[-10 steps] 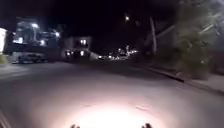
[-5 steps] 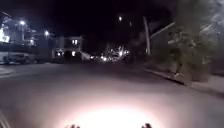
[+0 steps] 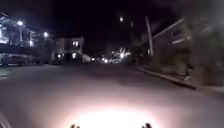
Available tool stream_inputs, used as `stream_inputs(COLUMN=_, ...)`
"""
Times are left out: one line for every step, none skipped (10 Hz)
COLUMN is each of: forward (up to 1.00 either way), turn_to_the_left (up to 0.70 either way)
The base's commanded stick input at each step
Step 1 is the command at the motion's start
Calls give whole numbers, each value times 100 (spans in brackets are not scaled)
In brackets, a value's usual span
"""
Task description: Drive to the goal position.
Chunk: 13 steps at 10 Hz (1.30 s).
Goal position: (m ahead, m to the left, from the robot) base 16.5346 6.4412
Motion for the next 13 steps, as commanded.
stream_inputs(forward=85, turn_to_the_left=0)
stream_inputs(forward=85, turn_to_the_left=0)
stream_inputs(forward=85, turn_to_the_left=0)
stream_inputs(forward=85, turn_to_the_left=0)
stream_inputs(forward=85, turn_to_the_left=0)
stream_inputs(forward=85, turn_to_the_left=0)
stream_inputs(forward=85, turn_to_the_left=0)
stream_inputs(forward=85, turn_to_the_left=0)
stream_inputs(forward=85, turn_to_the_left=0)
stream_inputs(forward=85, turn_to_the_left=0)
stream_inputs(forward=85, turn_to_the_left=0)
stream_inputs(forward=85, turn_to_the_left=0)
stream_inputs(forward=85, turn_to_the_left=0)
